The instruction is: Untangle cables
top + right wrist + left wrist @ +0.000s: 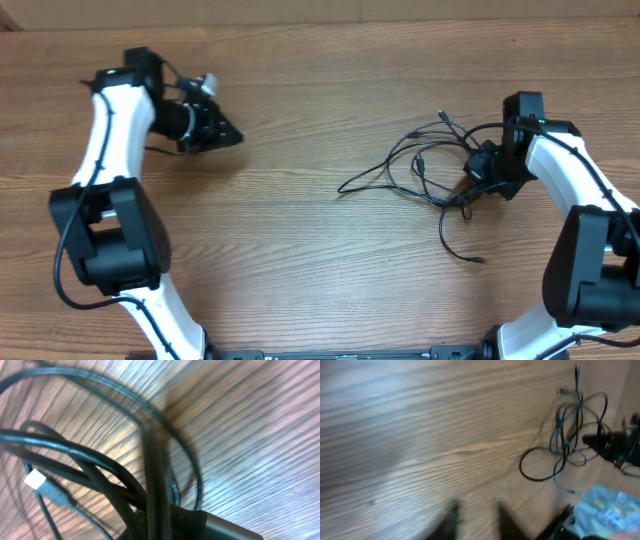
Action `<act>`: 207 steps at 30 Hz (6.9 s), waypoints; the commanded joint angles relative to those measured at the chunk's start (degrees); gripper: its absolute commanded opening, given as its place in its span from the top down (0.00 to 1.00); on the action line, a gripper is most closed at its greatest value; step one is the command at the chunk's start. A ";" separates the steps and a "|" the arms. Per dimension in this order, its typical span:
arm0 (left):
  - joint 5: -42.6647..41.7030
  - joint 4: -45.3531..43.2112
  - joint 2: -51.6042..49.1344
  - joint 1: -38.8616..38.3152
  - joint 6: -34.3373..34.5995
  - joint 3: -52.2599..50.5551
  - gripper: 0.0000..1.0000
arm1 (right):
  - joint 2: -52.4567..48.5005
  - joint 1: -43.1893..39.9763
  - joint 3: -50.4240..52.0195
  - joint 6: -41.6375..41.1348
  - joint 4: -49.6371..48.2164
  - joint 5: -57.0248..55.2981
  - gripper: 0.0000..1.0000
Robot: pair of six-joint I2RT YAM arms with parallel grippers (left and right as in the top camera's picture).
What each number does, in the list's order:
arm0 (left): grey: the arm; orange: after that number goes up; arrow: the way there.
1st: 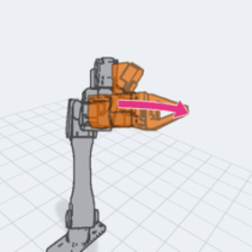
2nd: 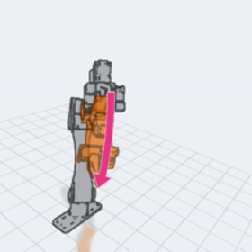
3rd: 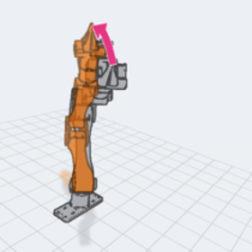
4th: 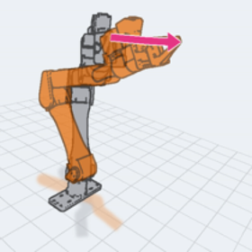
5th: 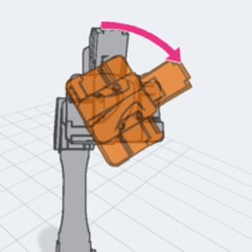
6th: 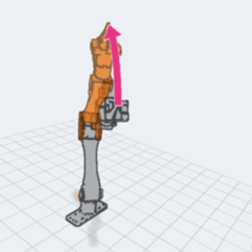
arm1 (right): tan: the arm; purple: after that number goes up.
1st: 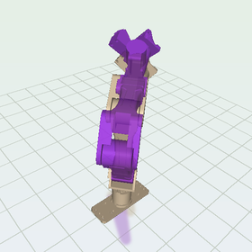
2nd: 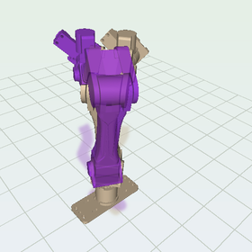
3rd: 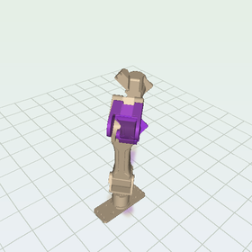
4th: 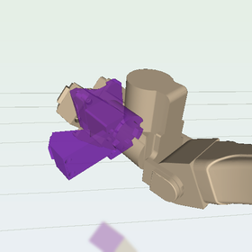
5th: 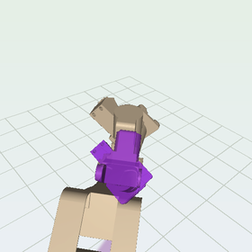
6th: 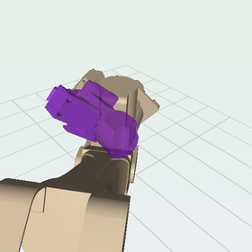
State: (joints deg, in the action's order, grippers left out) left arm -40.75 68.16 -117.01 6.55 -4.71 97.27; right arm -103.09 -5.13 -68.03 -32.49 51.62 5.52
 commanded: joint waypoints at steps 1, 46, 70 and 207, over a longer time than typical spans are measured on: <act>0.79 -0.76 1.62 -7.26 -3.30 1.11 0.39 | -0.11 1.55 -0.68 1.31 -0.31 4.17 0.96; 40.13 -17.92 0.09 -17.51 19.47 -13.73 0.96 | -0.13 5.49 -0.50 1.03 1.44 -4.26 0.89; 27.15 -22.43 0.09 9.46 23.91 -21.00 0.96 | -0.13 5.40 4.02 0.83 -3.54 -5.27 0.84; 6.21 -3.89 23.67 -24.46 4.33 16.41 0.96 | -0.24 28.41 6.95 0.72 -28.11 5.42 0.02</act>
State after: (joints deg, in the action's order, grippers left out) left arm -32.38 64.82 -96.86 -20.38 -3.29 108.03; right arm -103.15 23.33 -61.32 -29.80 22.74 16.25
